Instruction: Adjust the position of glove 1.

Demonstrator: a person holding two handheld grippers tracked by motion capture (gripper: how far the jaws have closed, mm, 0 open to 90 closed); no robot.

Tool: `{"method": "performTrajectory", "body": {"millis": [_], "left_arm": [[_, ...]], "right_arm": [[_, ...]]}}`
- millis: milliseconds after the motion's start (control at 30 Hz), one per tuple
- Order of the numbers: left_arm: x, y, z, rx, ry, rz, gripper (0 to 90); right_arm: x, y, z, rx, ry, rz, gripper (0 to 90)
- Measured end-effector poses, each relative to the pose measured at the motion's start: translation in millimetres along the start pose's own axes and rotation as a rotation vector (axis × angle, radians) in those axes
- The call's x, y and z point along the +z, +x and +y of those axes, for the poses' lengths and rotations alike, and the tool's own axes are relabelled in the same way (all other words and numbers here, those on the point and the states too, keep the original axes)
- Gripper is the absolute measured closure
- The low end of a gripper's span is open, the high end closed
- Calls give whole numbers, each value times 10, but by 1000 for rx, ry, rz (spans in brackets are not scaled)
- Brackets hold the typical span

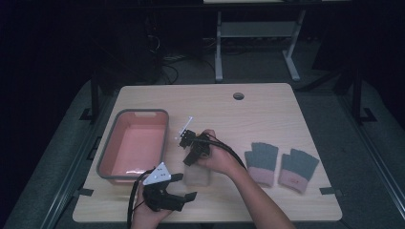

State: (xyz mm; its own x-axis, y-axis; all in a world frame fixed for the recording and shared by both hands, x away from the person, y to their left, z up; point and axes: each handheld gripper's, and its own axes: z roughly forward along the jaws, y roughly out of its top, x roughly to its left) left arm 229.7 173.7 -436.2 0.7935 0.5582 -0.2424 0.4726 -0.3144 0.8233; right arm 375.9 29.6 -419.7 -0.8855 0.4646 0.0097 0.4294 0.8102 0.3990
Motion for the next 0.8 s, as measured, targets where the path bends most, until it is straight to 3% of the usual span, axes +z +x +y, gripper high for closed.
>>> {"method": "performTrajectory", "body": {"millis": [100, 300, 467, 800], "left_arm": [[-2, 0, 1, -2, 0, -2, 160], [15, -11, 0, -10, 7, -4, 161], [52, -15, -5, -24, 16, -18, 160], [122, -35, 20, -66, 20, -42, 161]], "right_arm": [[65, -15, -24, -16, 17, -11, 369], [30, -46, -101, -53, 27, -11, 373], [-28, -109, -218, -45, 42, -14, 370], [-133, -240, -461, 1, 14, 2, 367]]}}
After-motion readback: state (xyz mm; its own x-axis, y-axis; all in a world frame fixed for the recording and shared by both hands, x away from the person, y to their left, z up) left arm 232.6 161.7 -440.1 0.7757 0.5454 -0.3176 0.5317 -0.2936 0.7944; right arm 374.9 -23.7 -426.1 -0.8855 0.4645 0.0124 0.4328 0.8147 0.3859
